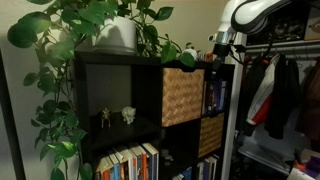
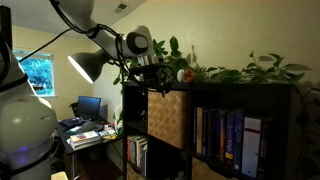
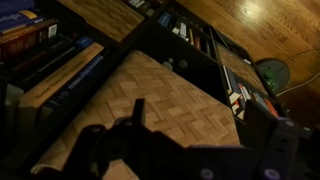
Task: Slightly pull out the reed basket, put the two plushies on top of the bookshelf into it, then push it back
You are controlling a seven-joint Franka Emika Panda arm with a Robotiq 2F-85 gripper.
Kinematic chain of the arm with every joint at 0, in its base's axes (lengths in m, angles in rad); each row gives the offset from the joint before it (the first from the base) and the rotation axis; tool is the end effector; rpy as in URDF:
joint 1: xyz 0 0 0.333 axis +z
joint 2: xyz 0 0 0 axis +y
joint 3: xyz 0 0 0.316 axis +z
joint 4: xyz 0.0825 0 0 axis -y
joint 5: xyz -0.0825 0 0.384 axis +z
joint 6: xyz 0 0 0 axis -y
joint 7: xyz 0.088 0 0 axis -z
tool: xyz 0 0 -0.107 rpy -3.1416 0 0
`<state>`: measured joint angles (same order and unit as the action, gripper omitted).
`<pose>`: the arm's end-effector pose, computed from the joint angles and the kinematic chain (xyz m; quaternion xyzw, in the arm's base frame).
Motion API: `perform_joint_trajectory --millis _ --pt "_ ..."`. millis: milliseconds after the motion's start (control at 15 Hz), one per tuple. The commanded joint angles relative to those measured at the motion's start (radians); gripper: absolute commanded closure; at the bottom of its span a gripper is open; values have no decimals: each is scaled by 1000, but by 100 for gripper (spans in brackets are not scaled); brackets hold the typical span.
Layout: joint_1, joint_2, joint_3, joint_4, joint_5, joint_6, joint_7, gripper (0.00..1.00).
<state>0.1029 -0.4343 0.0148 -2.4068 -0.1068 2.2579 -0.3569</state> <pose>0.4394 0.0495 0.5024 0.9542 0.2590 0.1350 0.0654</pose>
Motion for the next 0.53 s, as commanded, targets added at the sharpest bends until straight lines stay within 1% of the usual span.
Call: perform_joint_trajectory --millis 0,467 --pt "19 -17 24 -24 -57 107 -21 0" --pt "61 26 47 -37 -93 298 -48 0"
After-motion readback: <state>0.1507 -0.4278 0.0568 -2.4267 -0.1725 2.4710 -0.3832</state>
